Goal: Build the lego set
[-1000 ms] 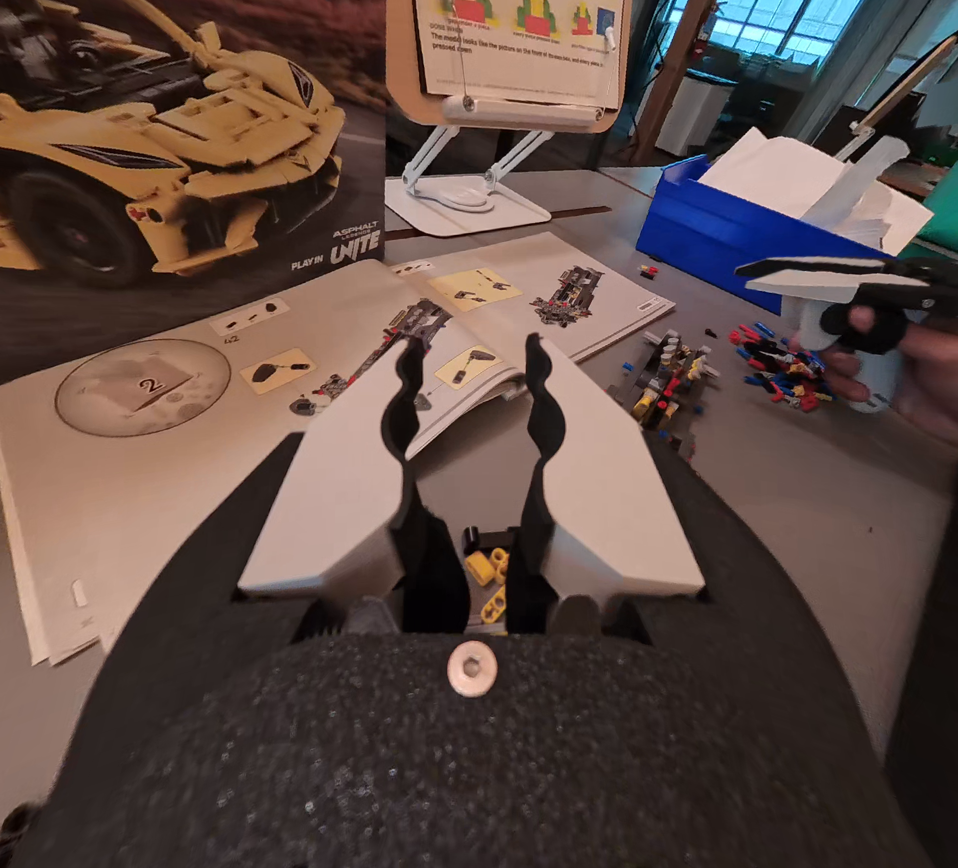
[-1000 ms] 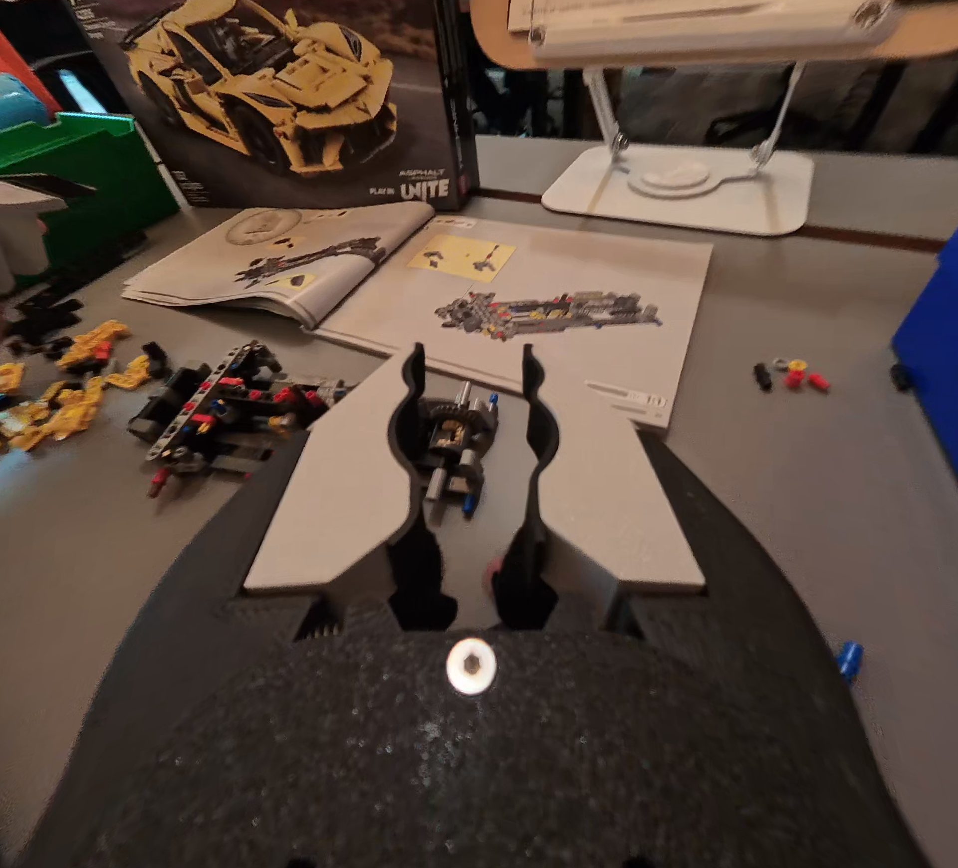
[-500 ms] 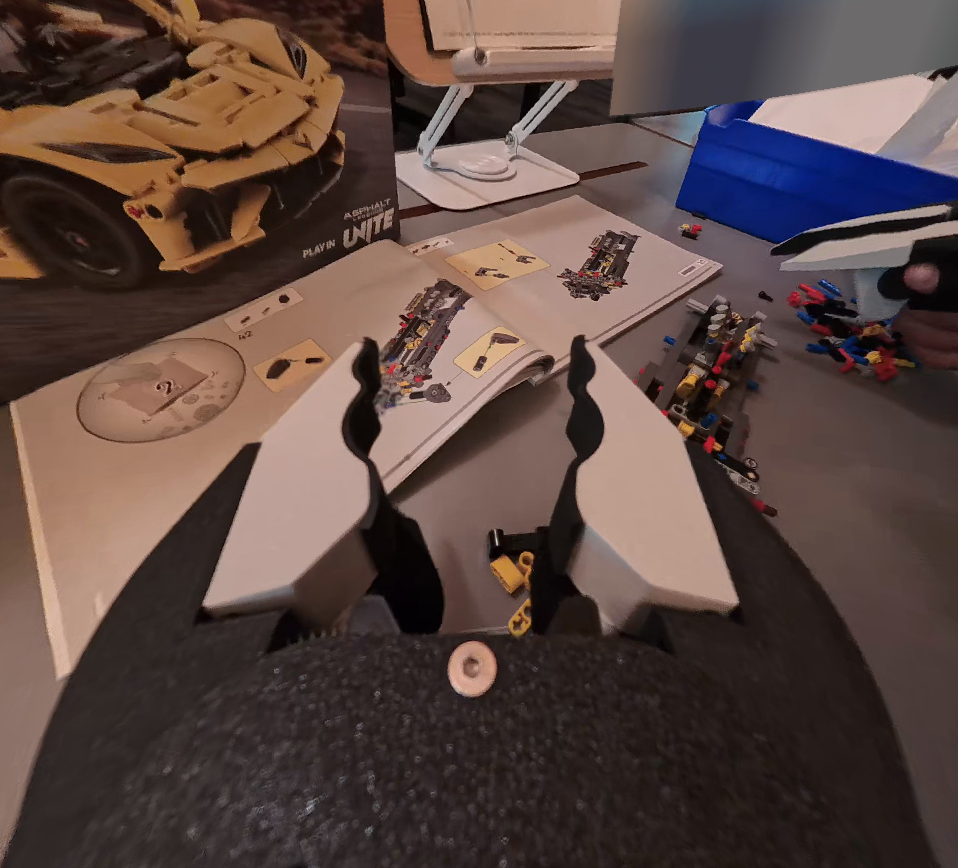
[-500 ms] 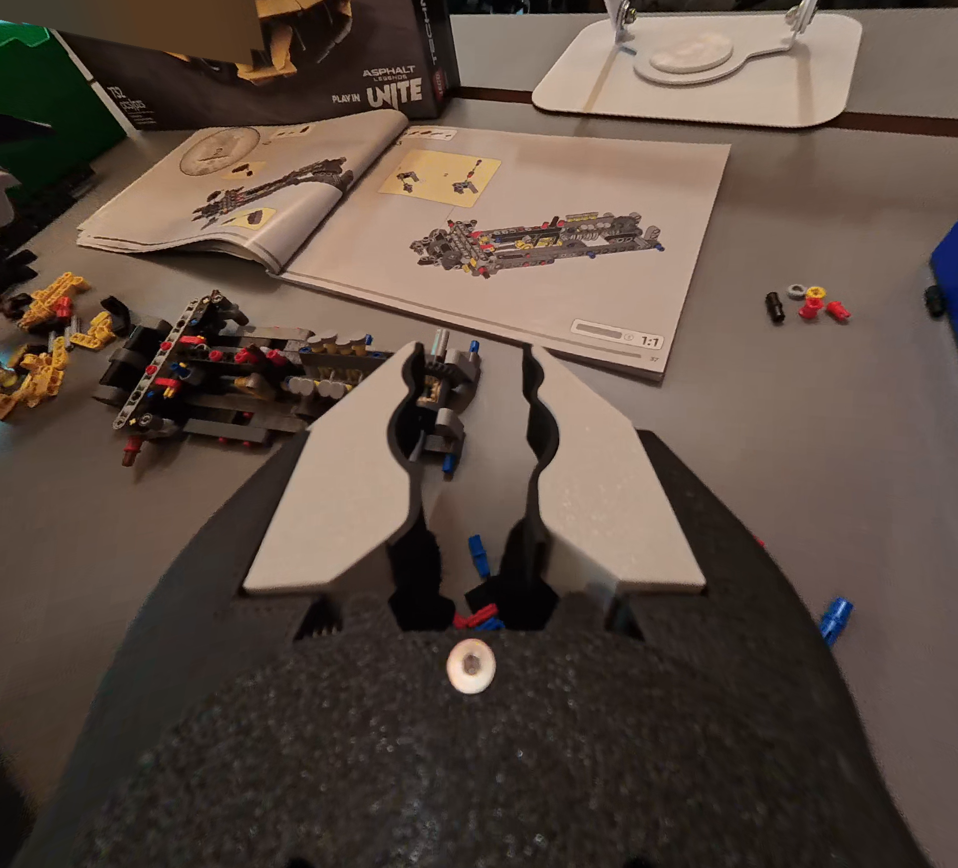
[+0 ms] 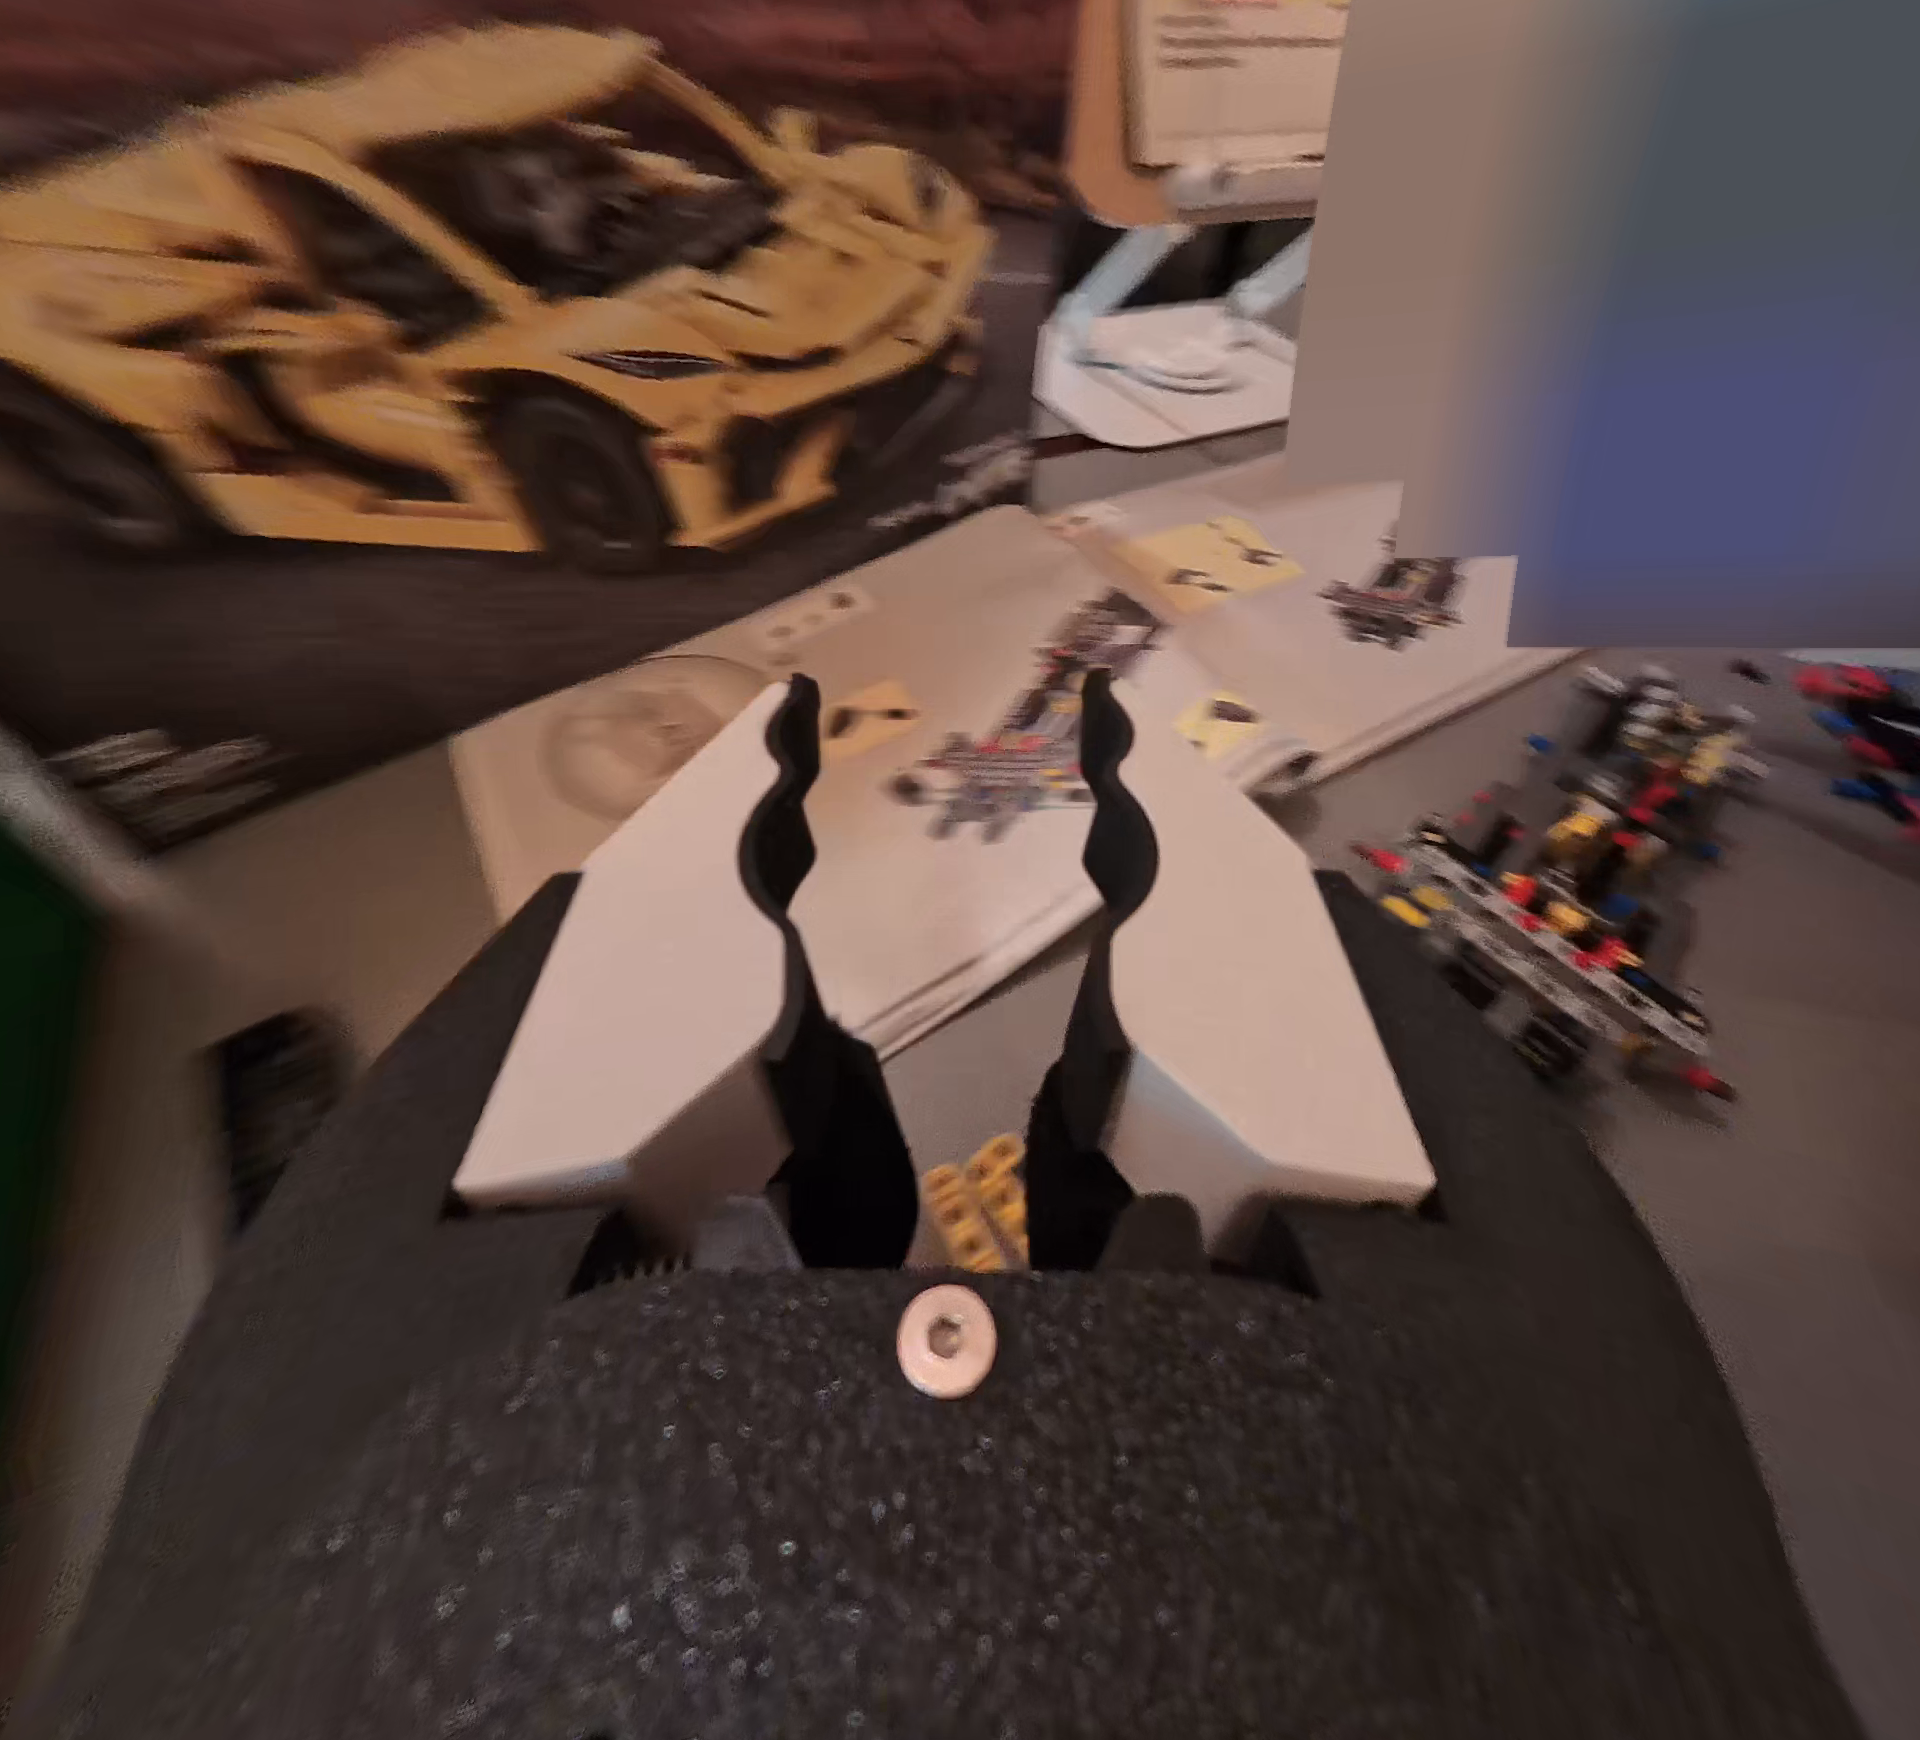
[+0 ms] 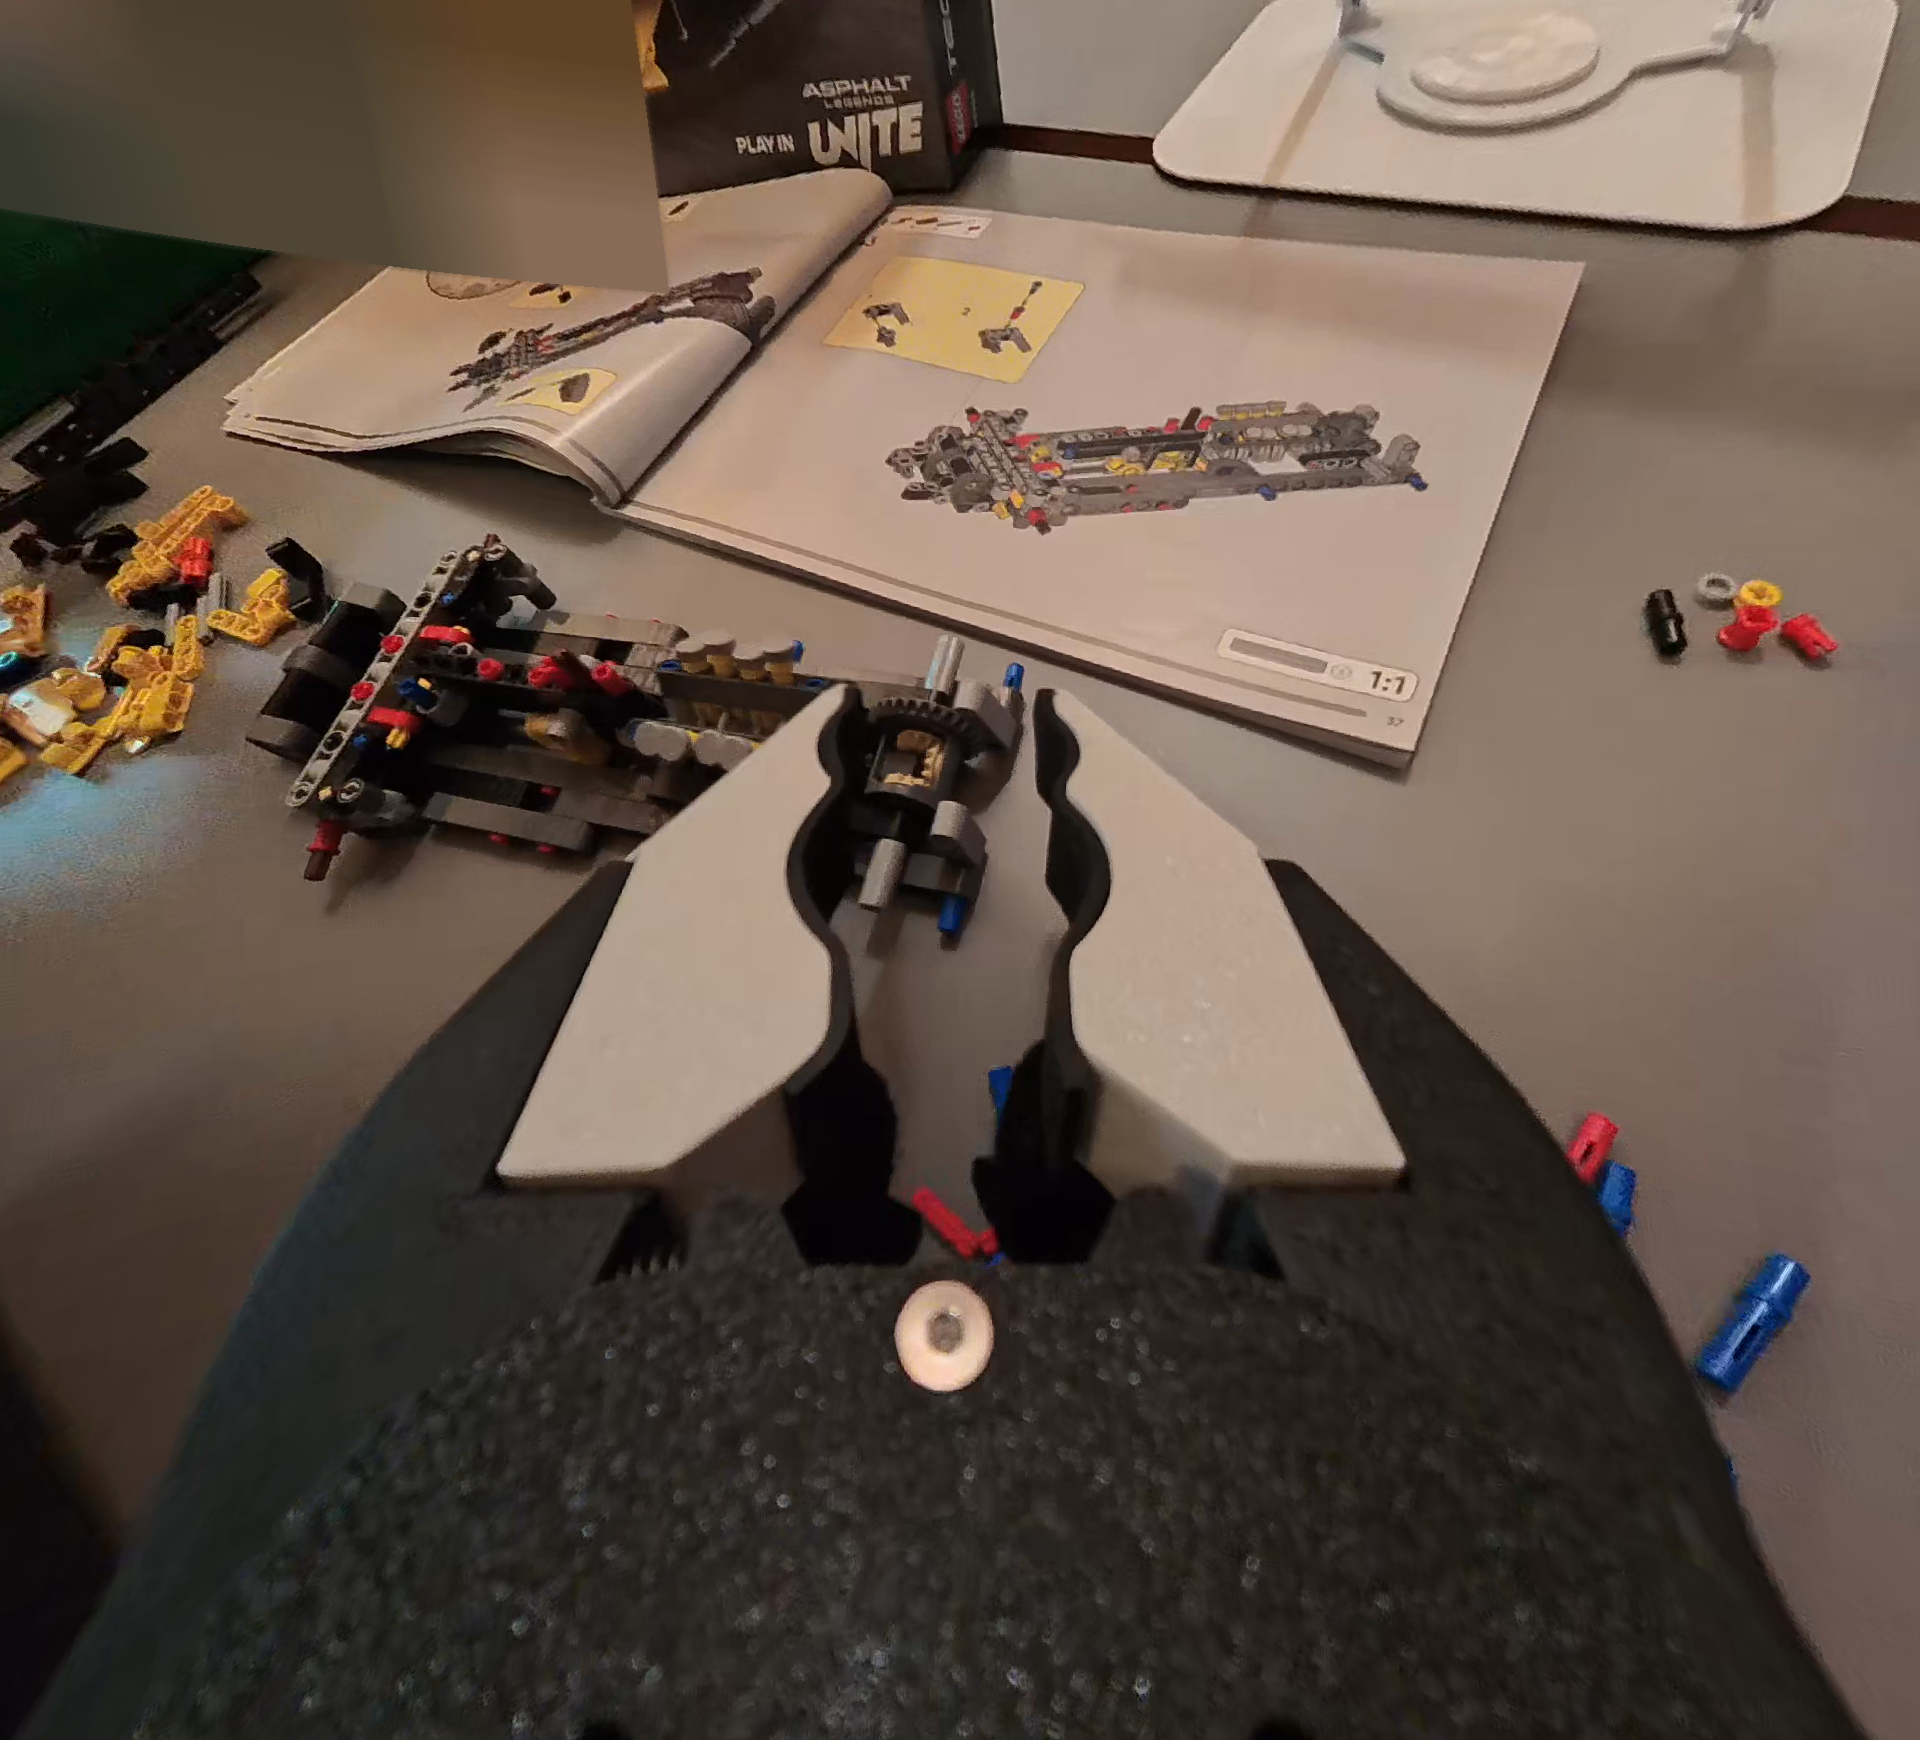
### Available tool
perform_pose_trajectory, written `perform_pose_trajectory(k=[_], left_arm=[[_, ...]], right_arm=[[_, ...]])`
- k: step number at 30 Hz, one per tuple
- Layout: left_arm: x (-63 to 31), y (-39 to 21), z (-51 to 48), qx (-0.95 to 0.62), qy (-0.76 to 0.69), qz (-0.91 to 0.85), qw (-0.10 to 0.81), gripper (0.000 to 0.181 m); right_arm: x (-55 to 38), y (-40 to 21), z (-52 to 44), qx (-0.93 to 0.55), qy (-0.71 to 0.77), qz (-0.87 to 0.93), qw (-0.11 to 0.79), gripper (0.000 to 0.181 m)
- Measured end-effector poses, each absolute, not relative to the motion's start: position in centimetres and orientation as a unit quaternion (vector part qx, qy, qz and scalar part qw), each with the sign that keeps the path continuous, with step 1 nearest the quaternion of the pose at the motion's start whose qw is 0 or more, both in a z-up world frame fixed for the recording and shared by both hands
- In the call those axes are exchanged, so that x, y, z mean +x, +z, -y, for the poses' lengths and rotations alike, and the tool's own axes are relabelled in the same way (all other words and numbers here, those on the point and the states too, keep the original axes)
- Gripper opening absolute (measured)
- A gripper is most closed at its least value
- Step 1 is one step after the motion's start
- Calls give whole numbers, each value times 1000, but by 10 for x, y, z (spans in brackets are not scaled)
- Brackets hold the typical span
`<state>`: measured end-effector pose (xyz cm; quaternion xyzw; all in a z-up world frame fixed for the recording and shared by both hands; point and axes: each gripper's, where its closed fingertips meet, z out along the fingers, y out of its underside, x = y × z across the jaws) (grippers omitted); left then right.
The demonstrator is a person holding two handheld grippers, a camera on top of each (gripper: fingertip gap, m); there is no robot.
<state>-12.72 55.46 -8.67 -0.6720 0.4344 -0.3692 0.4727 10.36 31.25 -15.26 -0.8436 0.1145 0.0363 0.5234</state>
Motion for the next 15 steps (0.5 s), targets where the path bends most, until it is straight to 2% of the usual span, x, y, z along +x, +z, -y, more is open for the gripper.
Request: perform_pose_trajectory(k=[2,4,6,8,11,13,15], left_arm=[[-156,-75,-576,-704,-316,-420,477,47],[-177,-79,-578,-736,-273,-438,438,48],[-191,-94,-557,-761,-266,-471,358,55],[-207,-113,-535,-782,-253,-497,277,54],[-227,-139,-505,-787,-234,-533,202,49],[-234,-150,-482,-750,-224,-593,189,48],[-240,-159,-476,-706,-186,-649,213,37]], right_arm=[[100,-149,-313,-842,31,-103,528,32],[96,-147,-312,-843,25,-92,529,34],[91,-146,-311,-842,24,-85,532,34],[87,-150,-310,-845,34,-84,527,34],[84,-154,-309,-849,44,-85,520,34],[82,-152,-309,-847,45,-83,524,34],[80,-154,-309,-849,50,-80,520,34]])
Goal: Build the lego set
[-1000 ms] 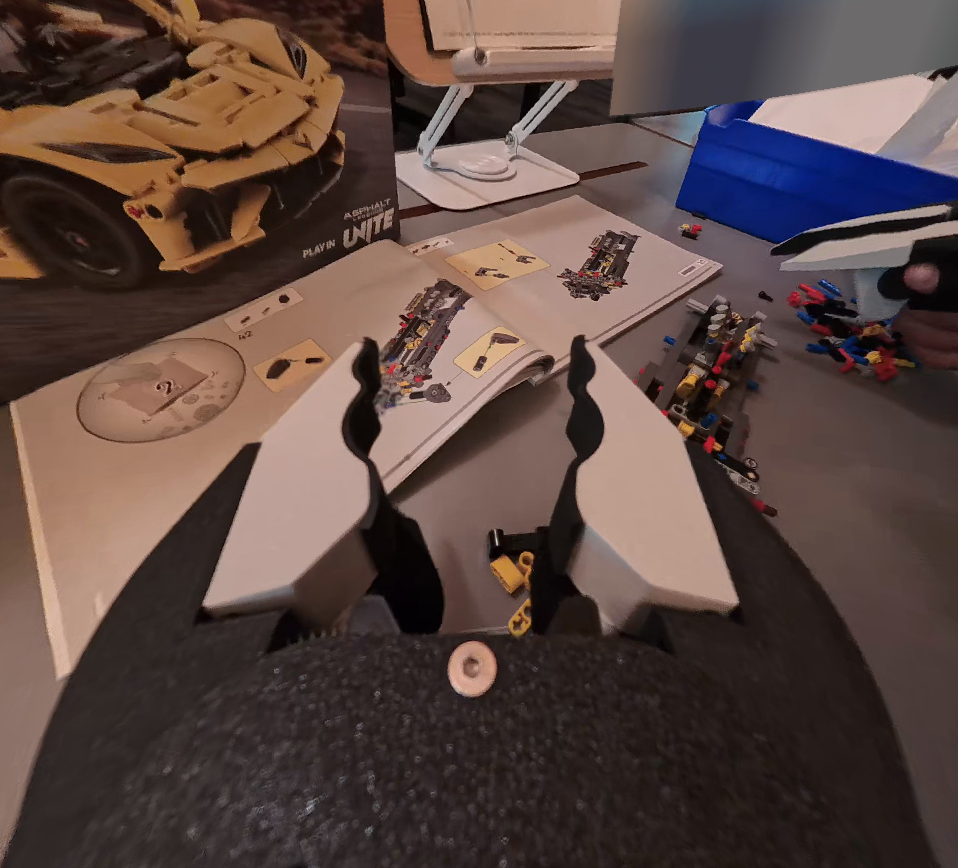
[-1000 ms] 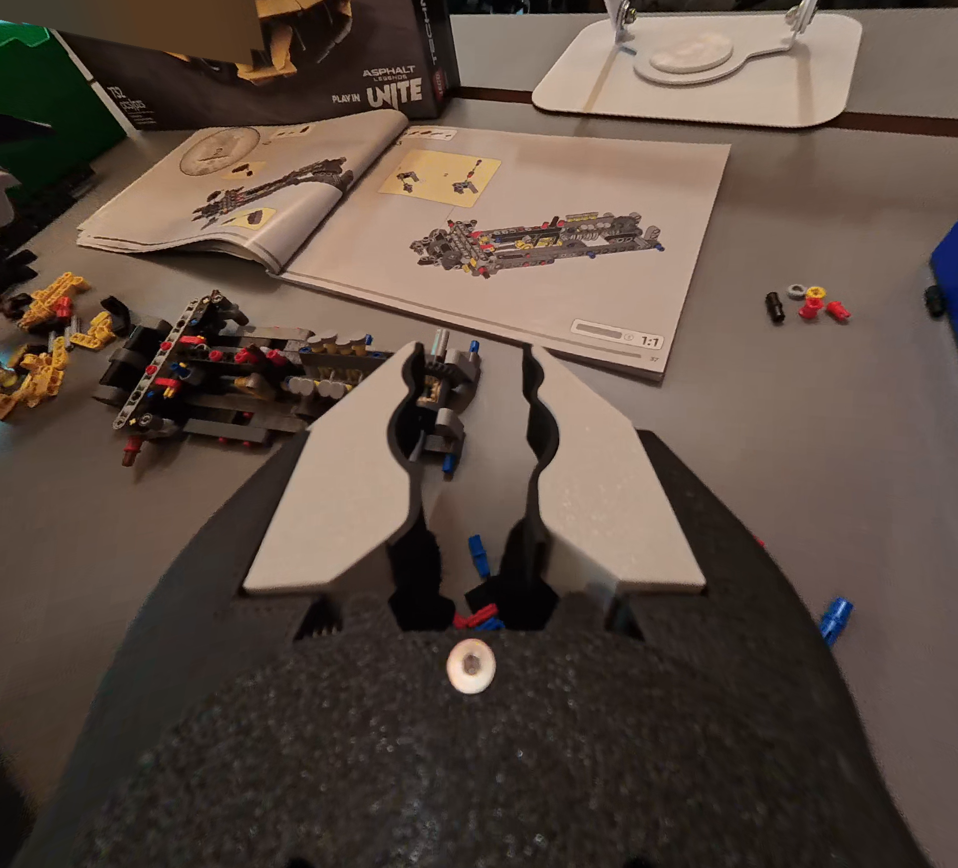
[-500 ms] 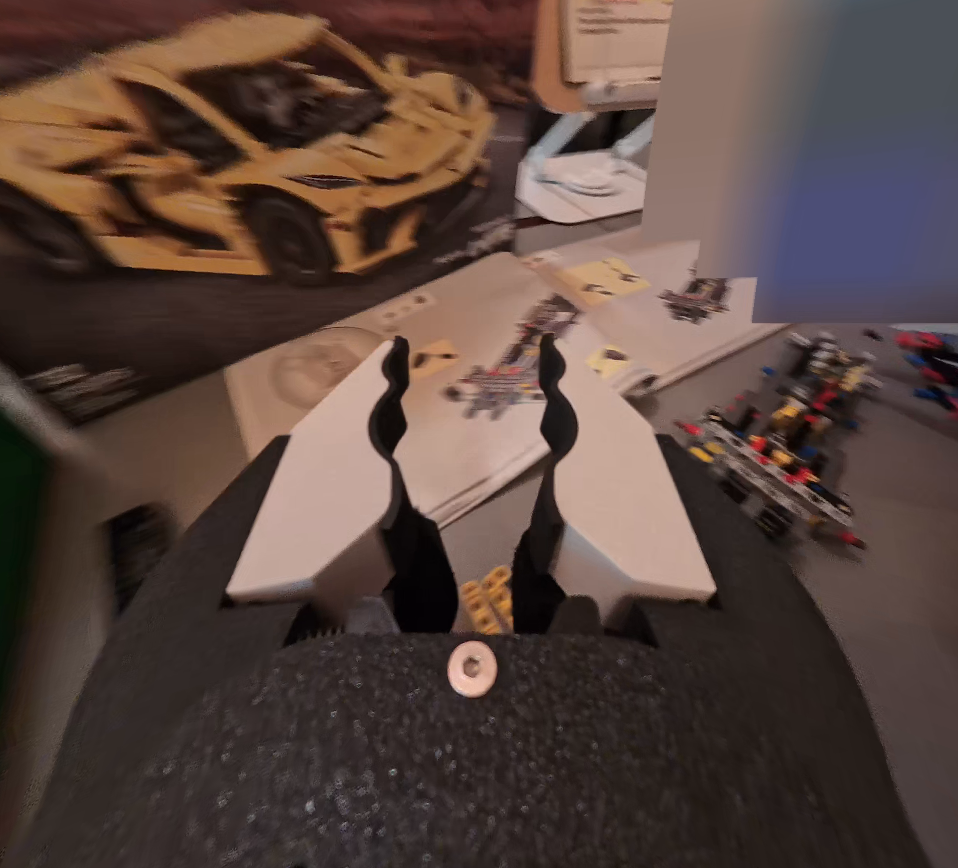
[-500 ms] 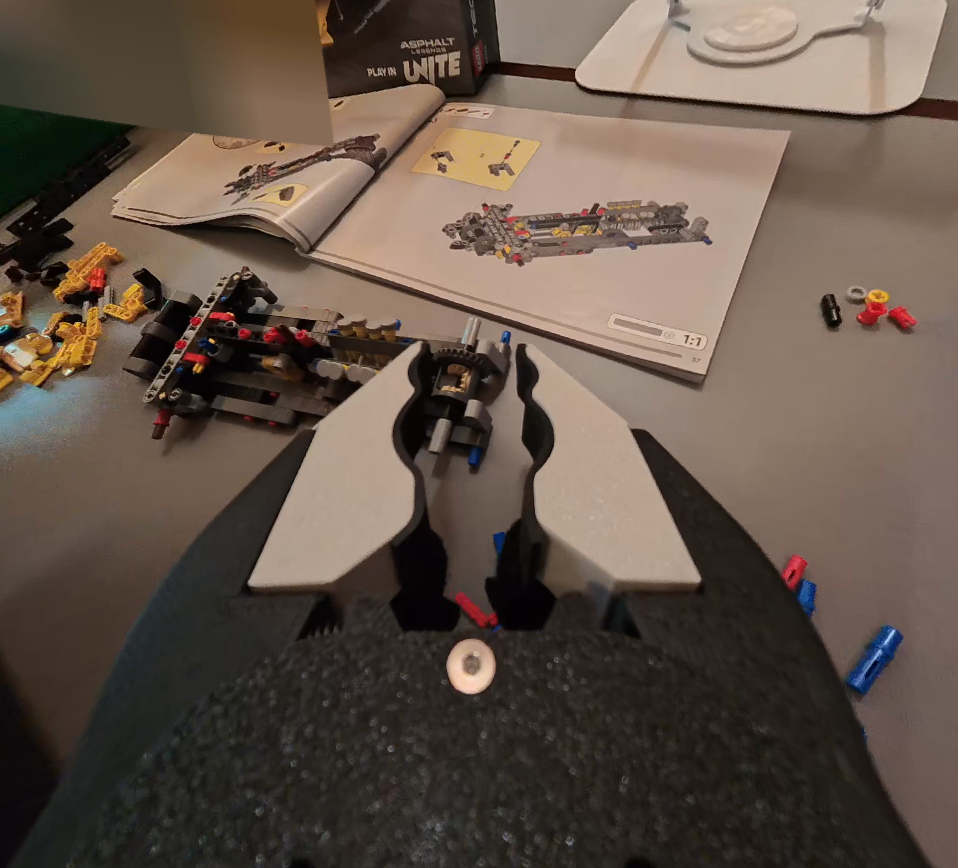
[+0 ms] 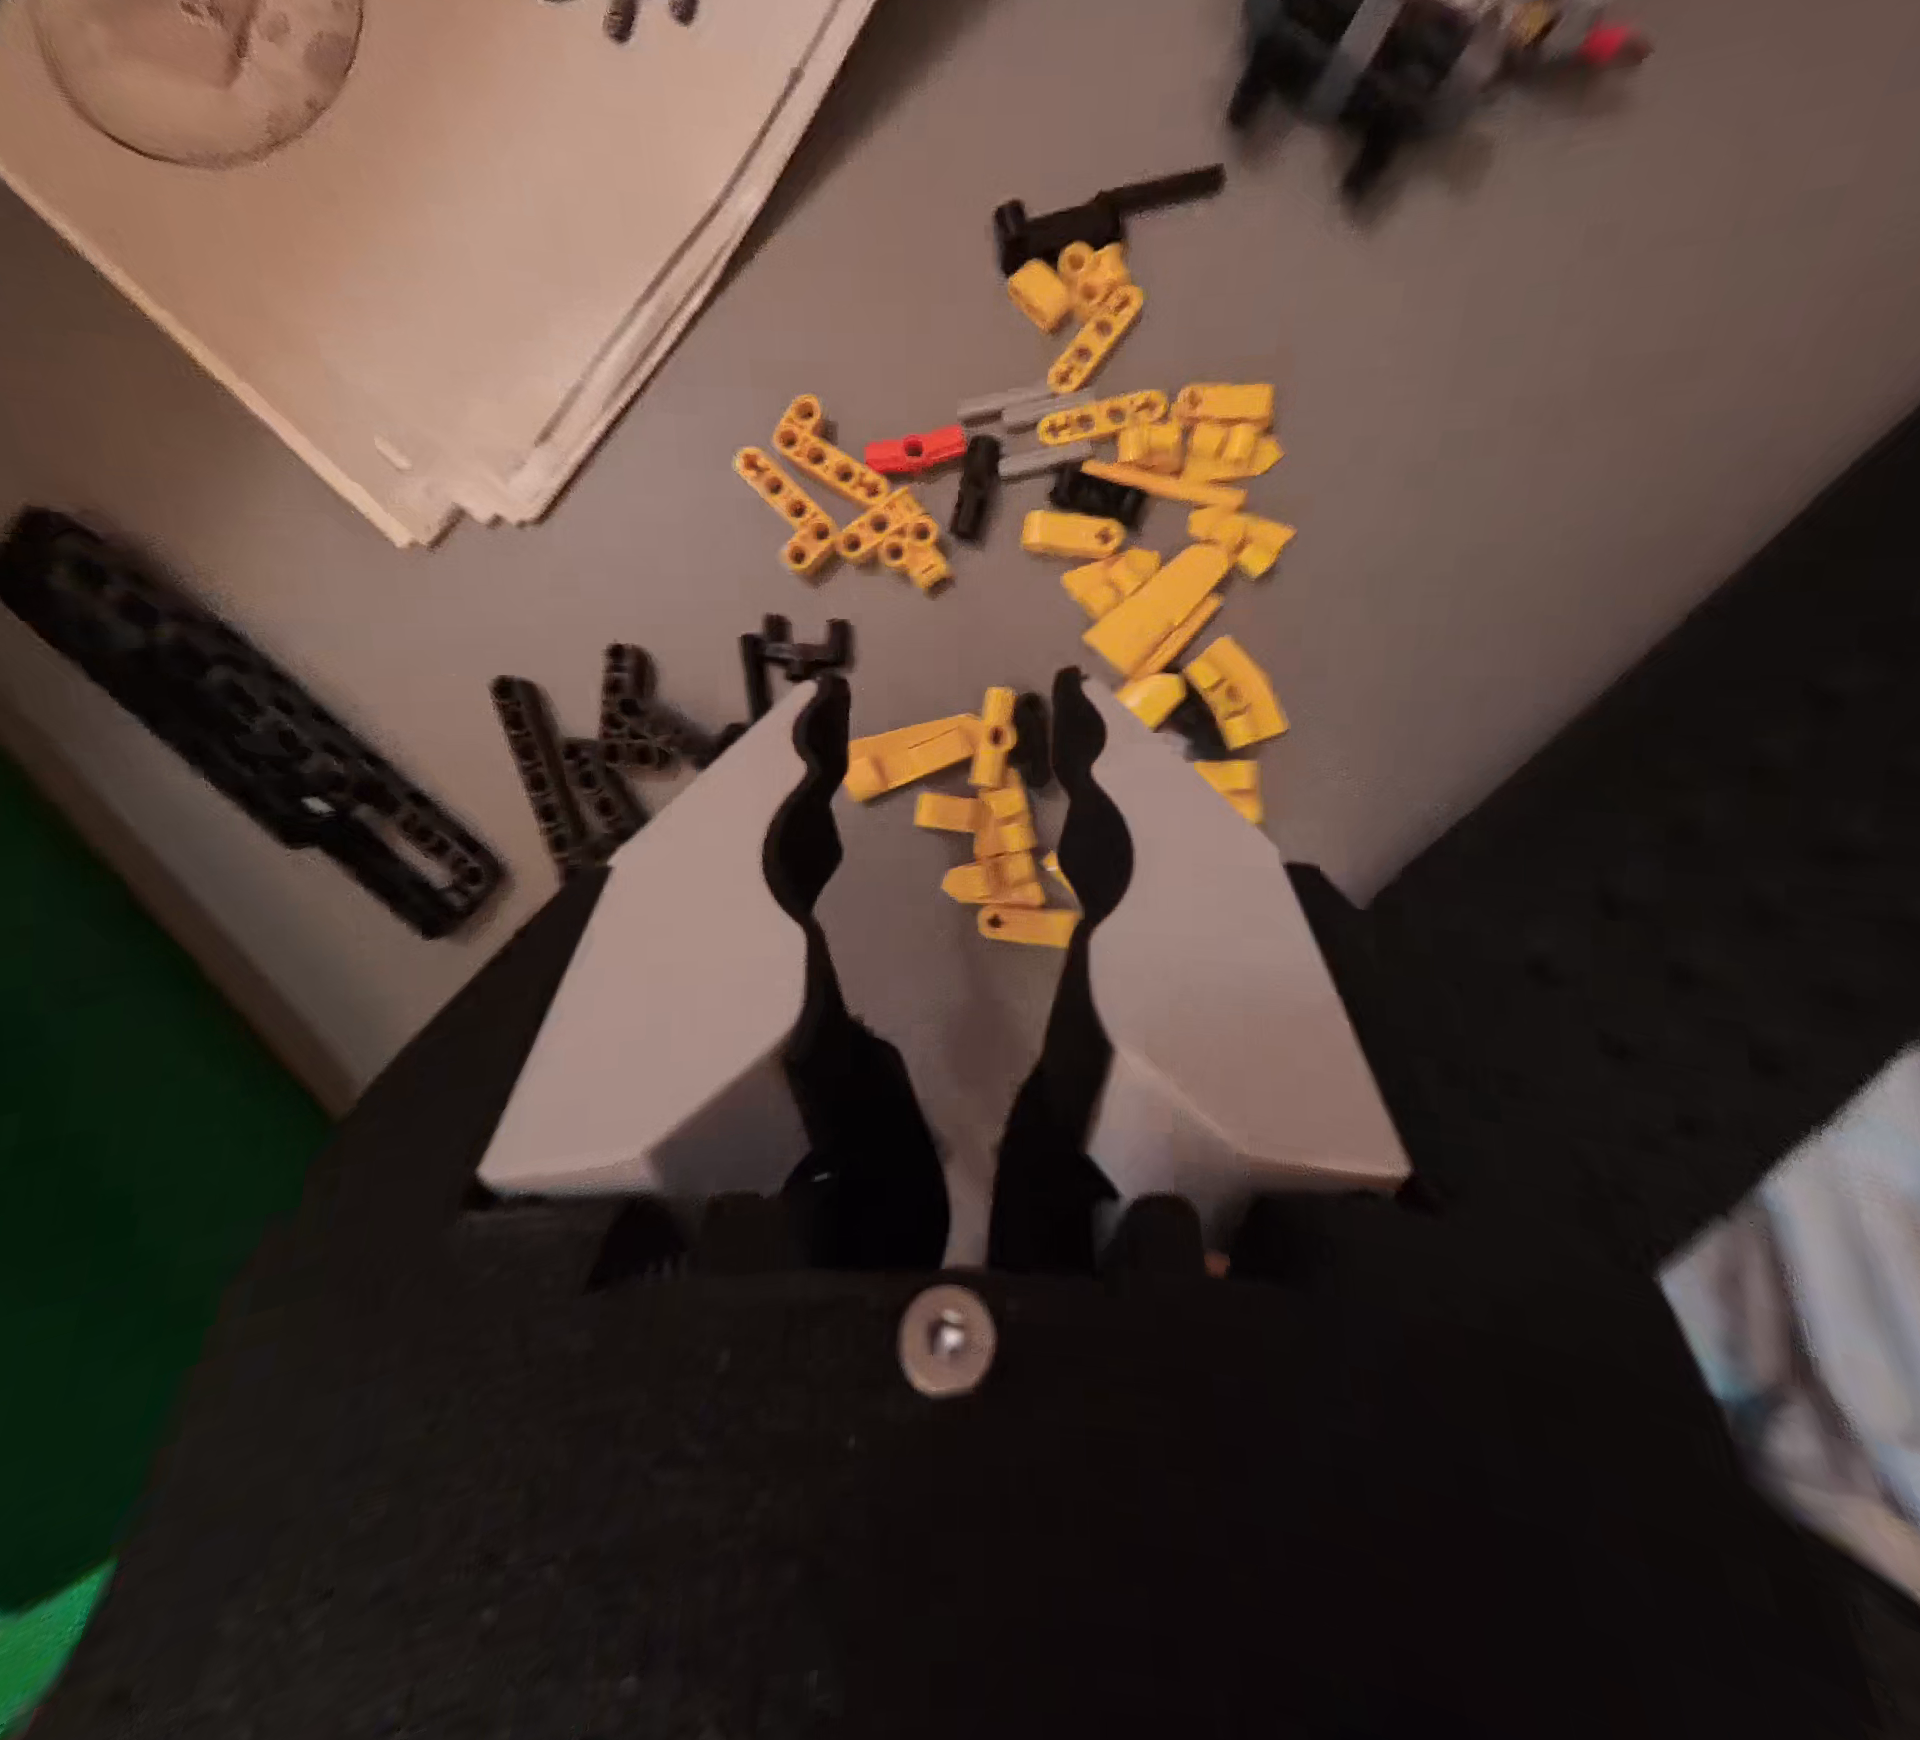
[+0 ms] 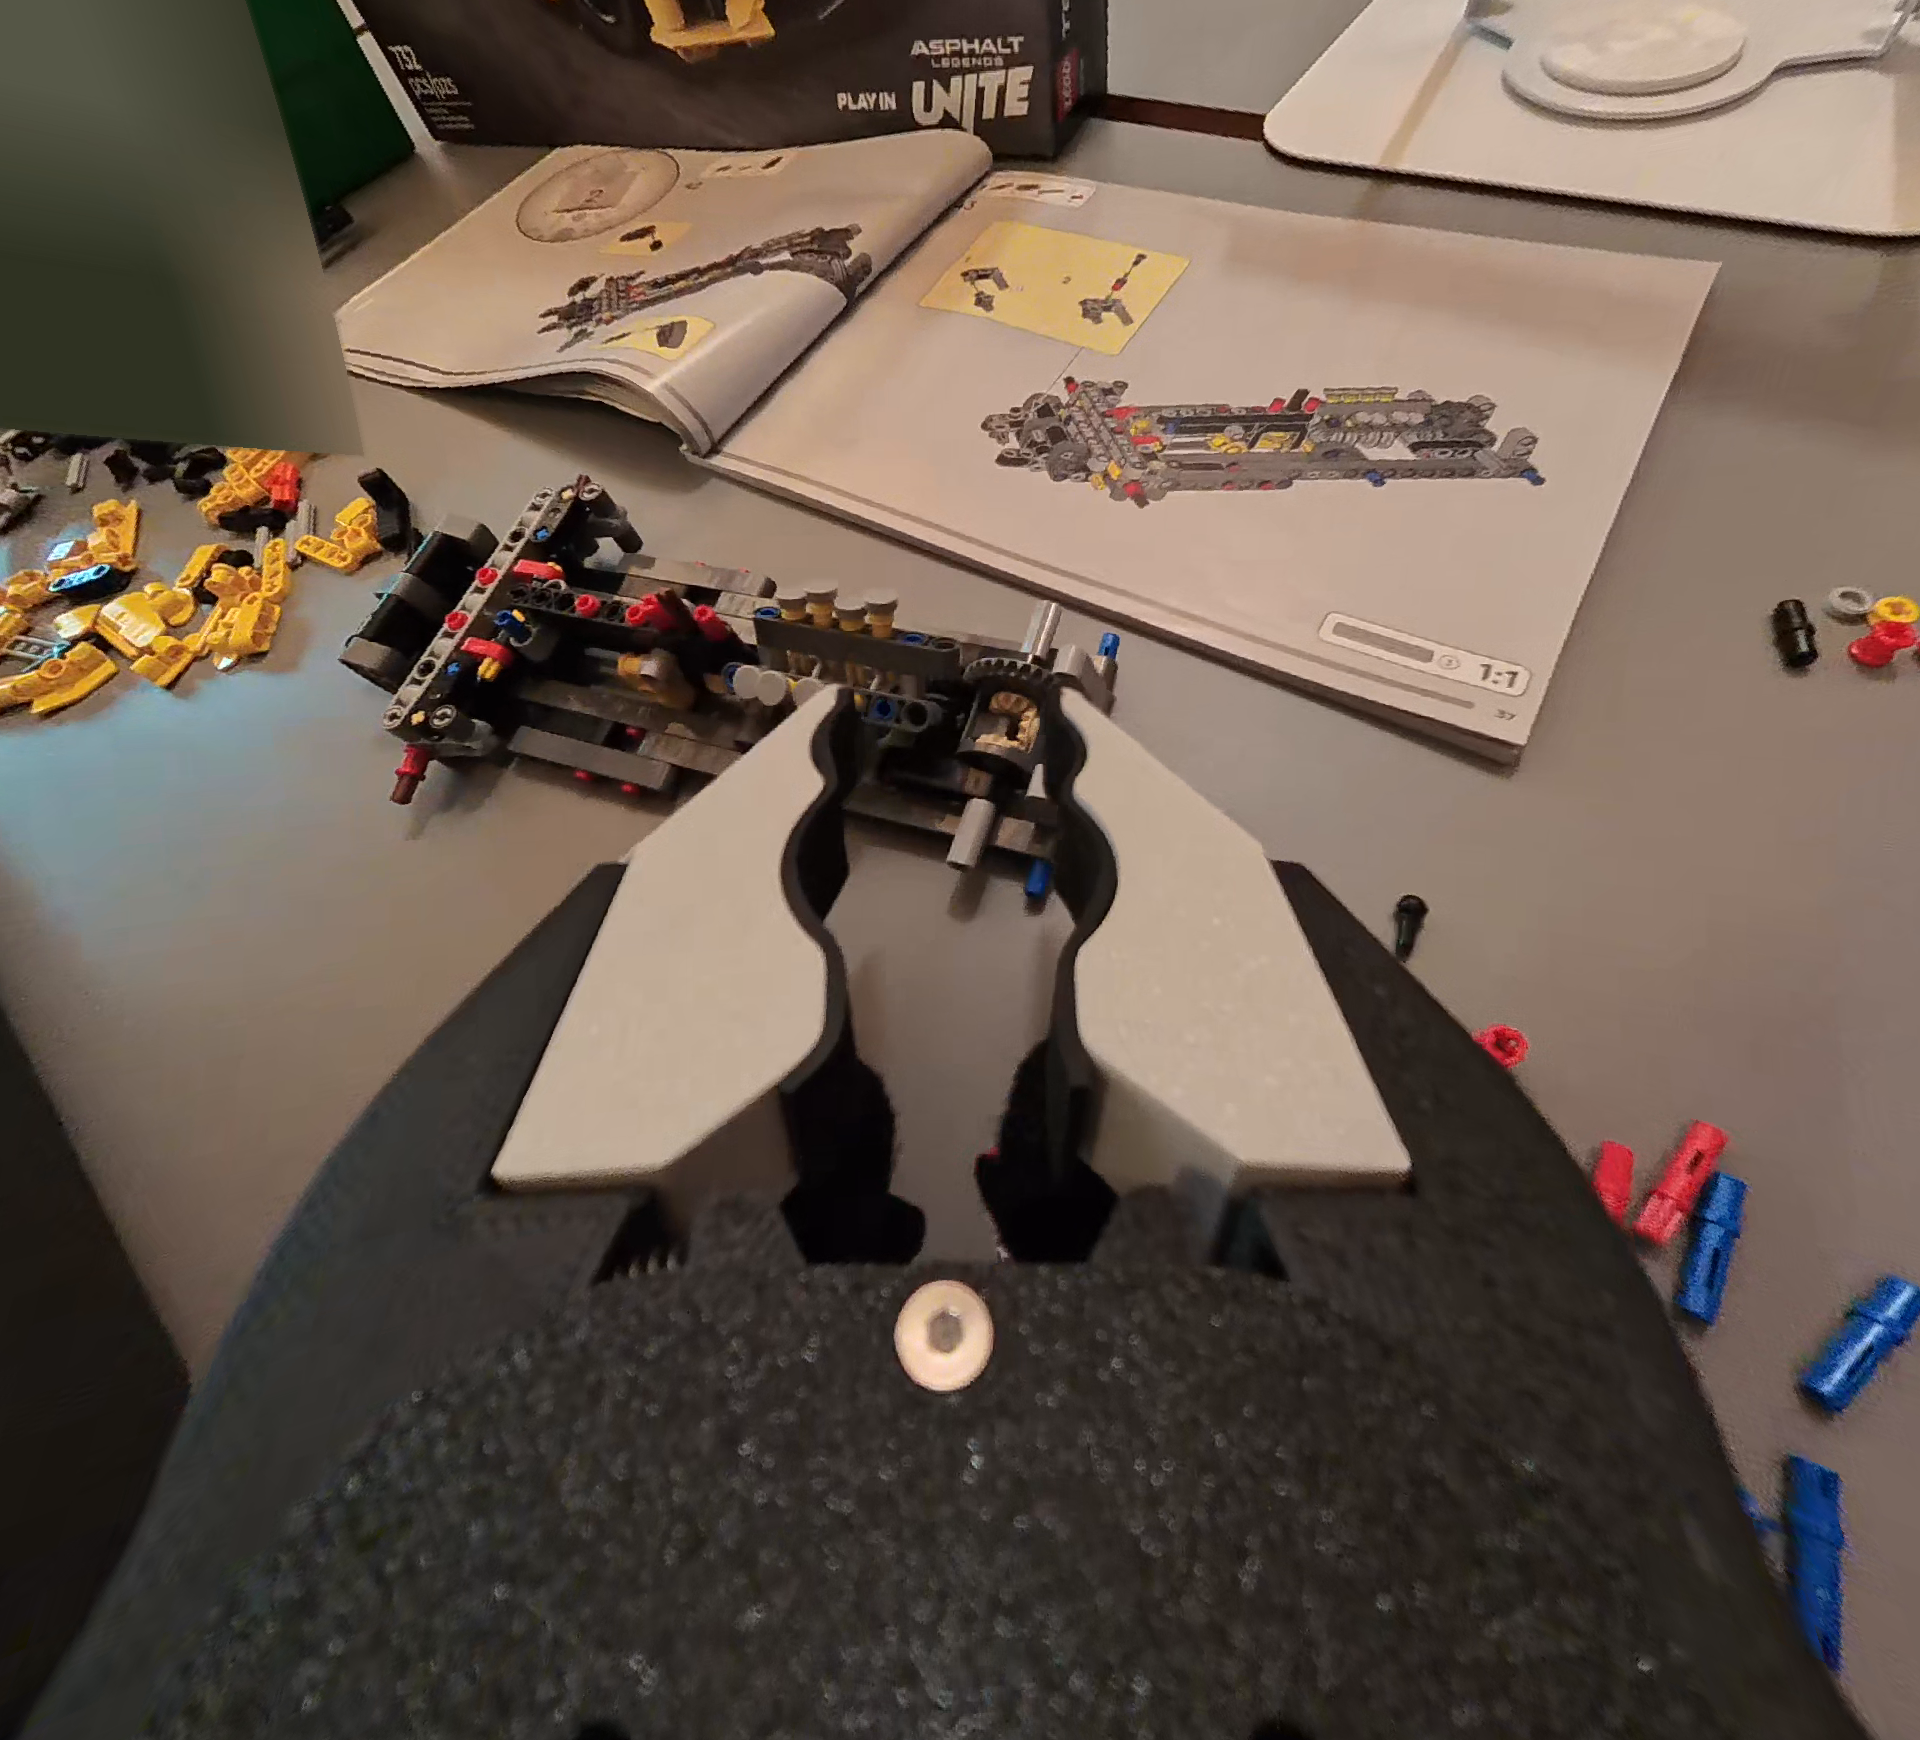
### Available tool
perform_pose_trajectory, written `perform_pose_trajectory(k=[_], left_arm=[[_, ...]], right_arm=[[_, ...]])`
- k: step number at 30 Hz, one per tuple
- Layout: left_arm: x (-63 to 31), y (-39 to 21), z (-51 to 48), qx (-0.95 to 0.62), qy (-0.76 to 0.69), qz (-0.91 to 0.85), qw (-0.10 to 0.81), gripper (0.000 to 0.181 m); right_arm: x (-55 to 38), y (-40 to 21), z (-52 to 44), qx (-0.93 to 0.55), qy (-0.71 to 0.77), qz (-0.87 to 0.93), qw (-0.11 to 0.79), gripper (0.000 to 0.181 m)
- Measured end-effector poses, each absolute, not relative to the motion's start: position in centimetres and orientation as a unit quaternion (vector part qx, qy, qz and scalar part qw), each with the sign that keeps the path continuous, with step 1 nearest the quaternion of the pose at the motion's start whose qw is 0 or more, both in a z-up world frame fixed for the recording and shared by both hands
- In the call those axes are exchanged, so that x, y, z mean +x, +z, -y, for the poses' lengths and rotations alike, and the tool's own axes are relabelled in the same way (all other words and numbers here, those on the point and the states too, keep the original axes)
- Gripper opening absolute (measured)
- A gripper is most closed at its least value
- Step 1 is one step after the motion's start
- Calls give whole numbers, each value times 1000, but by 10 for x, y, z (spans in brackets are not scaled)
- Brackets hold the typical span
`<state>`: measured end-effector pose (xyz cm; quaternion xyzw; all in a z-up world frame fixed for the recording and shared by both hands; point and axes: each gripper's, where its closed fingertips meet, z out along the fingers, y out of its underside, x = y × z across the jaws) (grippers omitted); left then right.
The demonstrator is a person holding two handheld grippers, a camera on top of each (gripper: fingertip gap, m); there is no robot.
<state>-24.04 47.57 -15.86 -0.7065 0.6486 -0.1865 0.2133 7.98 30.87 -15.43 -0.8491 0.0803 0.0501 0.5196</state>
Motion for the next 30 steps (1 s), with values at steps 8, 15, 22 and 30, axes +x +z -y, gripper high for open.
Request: perform_pose_trajectory(k=[8,15,22,30], left_arm=[[-256,-190,-502,-712,-121,-662,202,40],[-230,-192,-460,-676,-197,-690,169,32],[-249,-198,-455,-688,-156,-696,133,22],[-251,-200,-449,-695,-138,-693,132,16]], right_arm=[[75,-159,-310,-857,46,-68,509,32],[75,-159,-314,-859,40,-62,507,31],[73,-160,-314,-860,43,-58,505,29],[73,-161,-314,-862,49,-58,502,29]])
